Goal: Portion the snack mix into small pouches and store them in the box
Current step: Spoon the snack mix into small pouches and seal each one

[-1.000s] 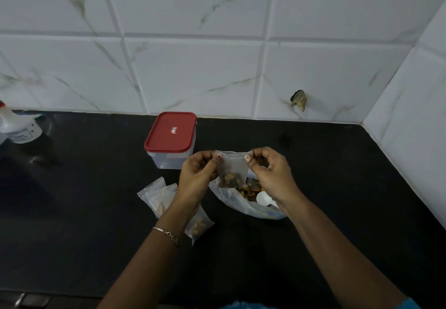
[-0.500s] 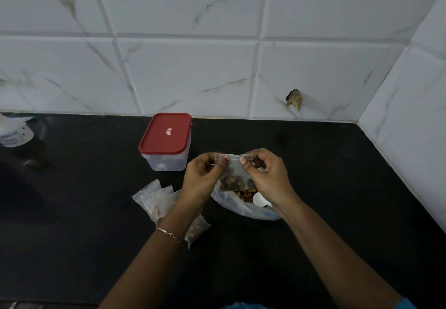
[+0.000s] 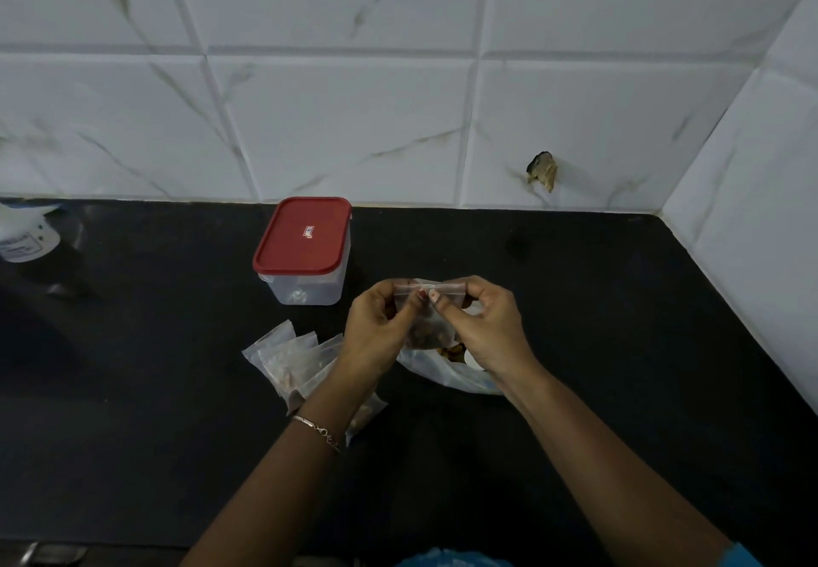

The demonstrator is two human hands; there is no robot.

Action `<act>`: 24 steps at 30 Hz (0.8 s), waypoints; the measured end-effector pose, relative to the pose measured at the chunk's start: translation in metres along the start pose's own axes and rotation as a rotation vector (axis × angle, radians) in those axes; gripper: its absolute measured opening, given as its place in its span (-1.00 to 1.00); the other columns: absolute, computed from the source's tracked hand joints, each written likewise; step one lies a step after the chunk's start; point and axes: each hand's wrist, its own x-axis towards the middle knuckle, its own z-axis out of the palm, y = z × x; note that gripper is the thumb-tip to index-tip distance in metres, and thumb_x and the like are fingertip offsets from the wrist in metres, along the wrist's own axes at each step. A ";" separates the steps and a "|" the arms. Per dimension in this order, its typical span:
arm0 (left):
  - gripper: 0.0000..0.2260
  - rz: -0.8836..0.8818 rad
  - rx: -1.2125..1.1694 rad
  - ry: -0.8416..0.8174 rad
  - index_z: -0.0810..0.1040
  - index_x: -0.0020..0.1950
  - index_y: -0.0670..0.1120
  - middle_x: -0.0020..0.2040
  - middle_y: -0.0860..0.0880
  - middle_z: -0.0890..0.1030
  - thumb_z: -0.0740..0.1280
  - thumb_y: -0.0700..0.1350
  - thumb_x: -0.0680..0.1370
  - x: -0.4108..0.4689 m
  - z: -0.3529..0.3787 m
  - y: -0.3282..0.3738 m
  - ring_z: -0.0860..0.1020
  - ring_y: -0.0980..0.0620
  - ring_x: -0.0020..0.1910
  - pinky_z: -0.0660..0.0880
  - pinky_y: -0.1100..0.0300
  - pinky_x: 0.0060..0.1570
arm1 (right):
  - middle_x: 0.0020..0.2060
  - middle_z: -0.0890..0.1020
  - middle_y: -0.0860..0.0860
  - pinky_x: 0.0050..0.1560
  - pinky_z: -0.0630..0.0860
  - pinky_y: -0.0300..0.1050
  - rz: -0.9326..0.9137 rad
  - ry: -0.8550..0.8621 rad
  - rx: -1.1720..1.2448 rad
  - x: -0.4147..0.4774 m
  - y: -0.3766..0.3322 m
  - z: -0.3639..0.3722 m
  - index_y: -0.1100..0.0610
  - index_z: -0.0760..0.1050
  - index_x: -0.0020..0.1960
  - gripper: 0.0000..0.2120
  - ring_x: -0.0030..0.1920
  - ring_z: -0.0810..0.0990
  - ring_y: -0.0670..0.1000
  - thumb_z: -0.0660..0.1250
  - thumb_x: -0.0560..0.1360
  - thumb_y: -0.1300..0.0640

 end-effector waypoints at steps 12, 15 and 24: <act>-0.95 0.009 0.029 0.095 0.62 -0.08 -0.16 -0.08 -0.12 0.67 0.41 -0.20 0.49 -0.006 -0.015 -0.010 0.66 -0.01 -0.05 0.60 0.14 -0.06 | -0.26 0.62 -0.05 -0.11 0.63 0.04 0.062 0.181 0.022 -0.001 0.002 0.010 0.12 0.61 -0.20 -0.87 -0.16 0.62 -0.02 0.55 0.36 0.12; -0.96 -0.031 0.000 0.111 0.61 -0.10 -0.15 -0.07 -0.12 0.67 0.41 -0.19 0.48 -0.010 -0.019 -0.010 0.66 -0.02 -0.03 0.59 0.15 -0.08 | -0.20 0.63 -0.04 -0.05 0.63 0.13 0.113 0.136 0.091 -0.003 0.004 0.012 0.12 0.62 -0.17 -0.92 -0.08 0.64 0.03 0.50 0.42 0.15; -0.93 -0.153 0.021 0.147 0.60 -0.06 -0.14 -0.08 -0.01 0.67 0.34 -0.16 0.55 -0.042 -0.044 -0.017 0.65 0.15 -0.10 0.60 0.27 -0.16 | -0.13 0.68 -0.07 -0.02 0.58 -0.19 0.142 -0.003 0.081 -0.020 0.018 0.025 0.07 0.64 -0.09 -0.94 -0.05 0.63 -0.16 0.38 0.52 0.15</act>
